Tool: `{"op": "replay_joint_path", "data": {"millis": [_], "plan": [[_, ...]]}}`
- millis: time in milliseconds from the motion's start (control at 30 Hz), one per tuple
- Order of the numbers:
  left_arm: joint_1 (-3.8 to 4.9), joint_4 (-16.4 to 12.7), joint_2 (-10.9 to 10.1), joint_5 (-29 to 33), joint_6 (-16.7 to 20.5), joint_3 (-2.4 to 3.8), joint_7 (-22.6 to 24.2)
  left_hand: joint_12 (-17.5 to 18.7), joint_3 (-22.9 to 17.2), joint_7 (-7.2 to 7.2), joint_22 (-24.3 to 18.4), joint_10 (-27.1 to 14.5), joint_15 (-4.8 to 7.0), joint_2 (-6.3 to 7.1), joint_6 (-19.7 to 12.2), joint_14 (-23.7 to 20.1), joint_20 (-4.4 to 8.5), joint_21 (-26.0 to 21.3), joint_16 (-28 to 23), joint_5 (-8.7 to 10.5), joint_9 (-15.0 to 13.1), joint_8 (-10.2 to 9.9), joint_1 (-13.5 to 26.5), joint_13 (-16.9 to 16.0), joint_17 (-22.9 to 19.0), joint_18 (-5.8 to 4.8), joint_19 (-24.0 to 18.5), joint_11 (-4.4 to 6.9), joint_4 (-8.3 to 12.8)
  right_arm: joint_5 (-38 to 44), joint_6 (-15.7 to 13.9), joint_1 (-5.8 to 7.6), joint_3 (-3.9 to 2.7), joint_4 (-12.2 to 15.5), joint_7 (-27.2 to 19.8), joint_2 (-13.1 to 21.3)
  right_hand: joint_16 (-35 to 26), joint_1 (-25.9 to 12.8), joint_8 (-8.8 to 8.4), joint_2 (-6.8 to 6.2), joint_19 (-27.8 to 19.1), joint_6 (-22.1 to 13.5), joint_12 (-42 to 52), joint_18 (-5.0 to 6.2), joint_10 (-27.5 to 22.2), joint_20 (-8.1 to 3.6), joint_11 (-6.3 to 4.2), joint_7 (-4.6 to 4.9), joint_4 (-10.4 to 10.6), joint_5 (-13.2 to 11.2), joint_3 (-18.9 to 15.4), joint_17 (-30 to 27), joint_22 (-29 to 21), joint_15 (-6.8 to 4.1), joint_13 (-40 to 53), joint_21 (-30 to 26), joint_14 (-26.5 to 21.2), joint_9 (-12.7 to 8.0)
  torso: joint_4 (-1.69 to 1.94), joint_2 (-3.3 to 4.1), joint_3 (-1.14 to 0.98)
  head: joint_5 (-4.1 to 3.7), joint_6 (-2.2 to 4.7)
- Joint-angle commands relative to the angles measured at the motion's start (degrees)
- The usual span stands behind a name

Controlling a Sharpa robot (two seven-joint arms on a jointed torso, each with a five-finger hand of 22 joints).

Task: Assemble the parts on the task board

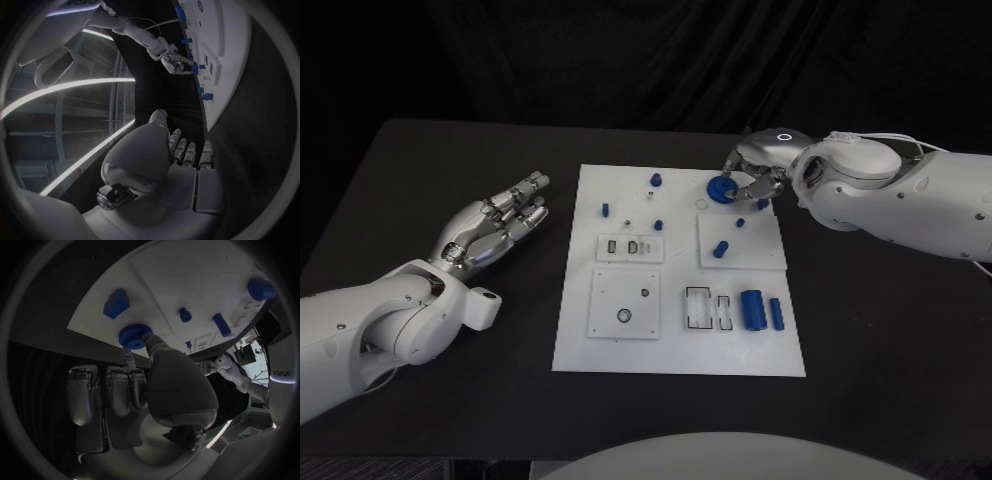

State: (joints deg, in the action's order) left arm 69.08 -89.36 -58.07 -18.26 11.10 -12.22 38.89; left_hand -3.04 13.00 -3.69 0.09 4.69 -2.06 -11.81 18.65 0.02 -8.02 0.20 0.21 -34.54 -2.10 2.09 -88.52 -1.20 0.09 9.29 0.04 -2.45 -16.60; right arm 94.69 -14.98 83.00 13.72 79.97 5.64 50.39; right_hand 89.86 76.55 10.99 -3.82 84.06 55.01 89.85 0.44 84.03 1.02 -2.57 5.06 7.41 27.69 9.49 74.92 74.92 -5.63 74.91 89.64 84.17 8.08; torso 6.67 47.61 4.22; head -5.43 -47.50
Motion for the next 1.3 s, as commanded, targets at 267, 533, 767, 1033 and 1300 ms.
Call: {"op": "replay_joint_path", "data": {"millis": [267,533,767,1033,1300], "plan": [[0.06,-0.1,0.0,0.2,-0.8,0.04,11.8,0.3,-0.4,-0.12,0.0,0.1,-0.32,-0.29,-0.3,0.0,-0.45,-0.1,-0.2,-0.20,0.0,-0.1,-0.4,0.1,-0.1,0.48,0.0,-0.43,0.1,1.2,-4.7,0.14,0.43,4.1,1.4,2.5,0.1,-0.5,10.94,-0.02,5.9,2.4,0.1,-0.44,6.0,-0.49,-0.31,-3.29,-2.2,1.1,2.5,15.1,15.1,-0.36,15.1,0.4,5.8,20.1,0.03,-0.02,0.02,0.51,0.00],[0.06,-0.3,-0.1,0.2,-0.8,0.04,11.7,0.3,-0.4,-0.12,0.0,0.2,-0.33,-0.30,-0.2,0.0,-0.50,-0.1,-0.2,-0.23,0.0,-0.1,-0.4,0.0,-0.1,0.52,0.0,-0.47,0.1,1.2,-5.1,3.08,0.42,9.1,3.2,4.3,0.1,-1.3,10.86,-0.04,5.9,1.9,0.1,-0.44,6.0,-0.37,0.00,-3.01,-1.7,1.3,2.6,15.1,15.1,-0.17,15.1,0.4,5.8,20.6,0.31,0.06,0.01,0.09,0.22],[0.06,-0.5,-0.1,0.2,-0.8,0.04,11.7,0.3,-0.5,-0.08,0.0,0.2,-0.36,-0.29,-0.2,0.0,-0.53,-0.1,-0.2,-0.26,0.0,0.0,-0.5,0.0,-0.1,0.56,0.0,-0.57,0.1,1.2,-4.2,4.08,0.42,11.2,3.7,3.6,0.1,-1.7,10.73,0.02,5.9,1.7,0.1,-0.44,6.0,-0.26,0.20,-2.87,-1.4,1.4,2.7,15.1,15.1,-0.01,15.1,0.4,5.8,20.8,0.04,-0.02,0.13,0.49,0.35],[0.07,-0.6,-0.1,0.2,-0.7,0.04,11.5,0.3,-0.5,-0.08,0.0,0.2,-0.36,-0.29,-0.2,0.0,-0.53,-0.1,-0.2,-0.26,0.0,0.0,-0.5,0.0,-0.1,0.56,0.0,-0.57,0.1,1.2,-1.2,4.29,0.42,10.6,3.8,0.7,0.1,-2.0,10.58,0.10,5.9,1.4,0.1,-0.44,6.0,-0.14,0.41,-2.75,-1.2,1.1,2.9,15.1,15.1,0.16,15.1,0.4,5.8,21.0,-0.09,-0.03,0.18,0.71,0.32],[0.07,-0.6,0.2,0.2,-0.9,0.04,11.4,0.3,-0.5,-0.08,0.0,0.2,-0.36,-0.29,-0.2,0.0,-0.53,-0.1,-0.2,-0.26,0.0,0.0,-0.5,0.0,-0.1,0.56,0.0,-0.57,0.1,1.2,-0.3,4.24,0.42,7.1,3.2,-4.5,0.1,-2.0,10.45,0.09,5.9,1.3,0.1,-0.44,6.0,-0.04,0.55,-2.68,-1.2,0.7,3.1,15.1,15.1,0.27,15.1,0.4,5.8,21.1,0.01,0.10,0.05,0.44,0.47]]}}
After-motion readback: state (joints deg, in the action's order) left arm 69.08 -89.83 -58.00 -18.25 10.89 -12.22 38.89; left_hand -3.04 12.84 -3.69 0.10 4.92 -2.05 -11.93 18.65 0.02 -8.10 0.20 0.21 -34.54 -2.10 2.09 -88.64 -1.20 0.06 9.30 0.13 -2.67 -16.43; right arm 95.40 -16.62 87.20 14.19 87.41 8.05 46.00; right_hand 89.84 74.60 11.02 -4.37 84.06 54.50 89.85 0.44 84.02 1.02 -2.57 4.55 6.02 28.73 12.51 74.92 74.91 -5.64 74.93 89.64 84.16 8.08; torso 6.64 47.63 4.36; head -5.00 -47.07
